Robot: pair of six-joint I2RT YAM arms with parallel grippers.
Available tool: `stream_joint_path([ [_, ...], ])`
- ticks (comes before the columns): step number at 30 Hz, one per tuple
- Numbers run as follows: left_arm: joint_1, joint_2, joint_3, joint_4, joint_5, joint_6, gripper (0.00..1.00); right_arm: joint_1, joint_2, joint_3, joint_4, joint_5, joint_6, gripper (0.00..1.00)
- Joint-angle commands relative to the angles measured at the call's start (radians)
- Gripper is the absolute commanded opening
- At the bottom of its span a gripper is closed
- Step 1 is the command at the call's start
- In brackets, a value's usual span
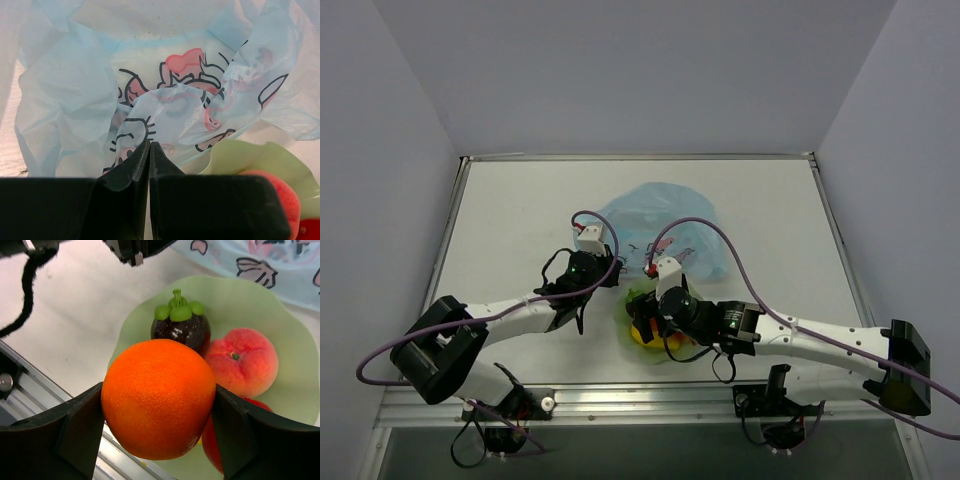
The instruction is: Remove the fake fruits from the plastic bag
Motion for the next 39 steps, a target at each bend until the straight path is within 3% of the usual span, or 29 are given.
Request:
stream_joint_path([
  [1, 0.008, -0.032, 0.038, 0.004, 0.005, 0.019, 0.02, 0.024, 0.007, -0.010, -0.051, 0.064, 0.027, 0.45],
  [14, 0.006, -0.018, 0.042, 0.004, 0.016, 0.019, 0.02, 0.031, 0.101, -0.013, -0.048, 0.152, 0.022, 0.55],
  [19, 0.008, -0.016, 0.044, 0.004, 0.017, 0.019, 0.02, 0.031, 0.086, -0.007, -0.050, 0.149, 0.021, 0.82],
  [22, 0.008, -0.016, 0.045, 0.006, 0.017, 0.019, 0.02, 0.029, 0.047, -0.006, -0.050, 0.147, 0.027, 0.90],
  [33, 0.003, -0.028, 0.053, -0.005, 0.019, 0.039, 0.02, 0.031, -0.104, 0.108, -0.042, 0.179, -0.020, 0.93],
  [39, 0.000, -0.093, 0.068, -0.081, -0.027, 0.037, 0.02, 0.029, -0.290, 0.119, -0.039, 0.360, -0.024, 1.00],
])
